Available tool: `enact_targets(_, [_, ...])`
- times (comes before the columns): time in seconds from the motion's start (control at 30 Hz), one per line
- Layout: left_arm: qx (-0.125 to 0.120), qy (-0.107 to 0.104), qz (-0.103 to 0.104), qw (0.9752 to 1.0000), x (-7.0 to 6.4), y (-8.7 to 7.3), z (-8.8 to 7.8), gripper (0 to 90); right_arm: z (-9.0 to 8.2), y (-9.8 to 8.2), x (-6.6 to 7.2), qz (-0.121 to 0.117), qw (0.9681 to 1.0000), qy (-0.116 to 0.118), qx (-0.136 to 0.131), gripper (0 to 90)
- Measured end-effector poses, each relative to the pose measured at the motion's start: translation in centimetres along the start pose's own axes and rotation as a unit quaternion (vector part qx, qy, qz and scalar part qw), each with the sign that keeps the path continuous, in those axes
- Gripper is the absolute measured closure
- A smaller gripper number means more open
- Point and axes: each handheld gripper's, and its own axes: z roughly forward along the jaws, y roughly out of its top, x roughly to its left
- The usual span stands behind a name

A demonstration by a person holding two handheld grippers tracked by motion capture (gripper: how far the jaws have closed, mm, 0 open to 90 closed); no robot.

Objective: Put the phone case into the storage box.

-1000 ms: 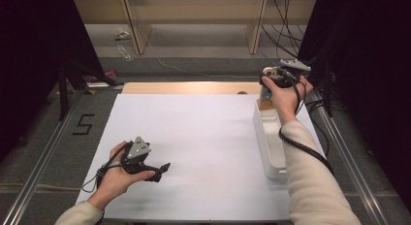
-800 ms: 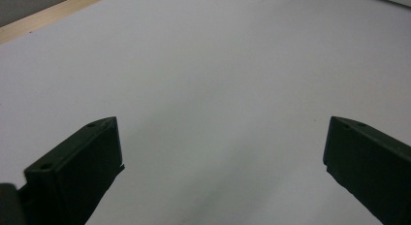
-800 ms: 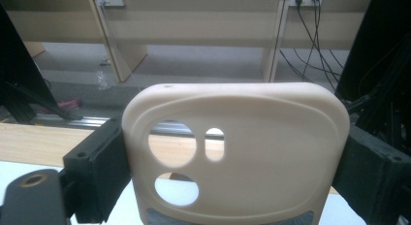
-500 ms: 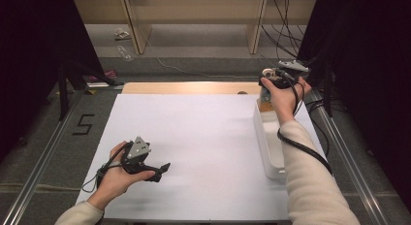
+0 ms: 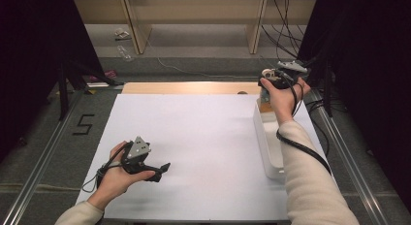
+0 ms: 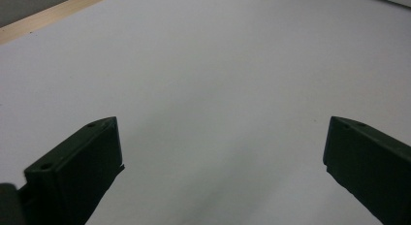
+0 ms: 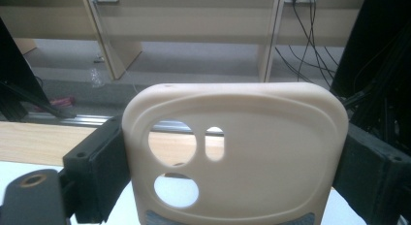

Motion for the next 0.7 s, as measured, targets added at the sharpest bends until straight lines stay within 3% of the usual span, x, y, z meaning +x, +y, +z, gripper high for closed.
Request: enact_targets(0.7, [-0.001,-0.001,0.000,1.0000,-0.01,-0.03,0.04,0.2,0.60,-0.87,0.50,-0.014,0.9998,-0.010,0.006,11.2])
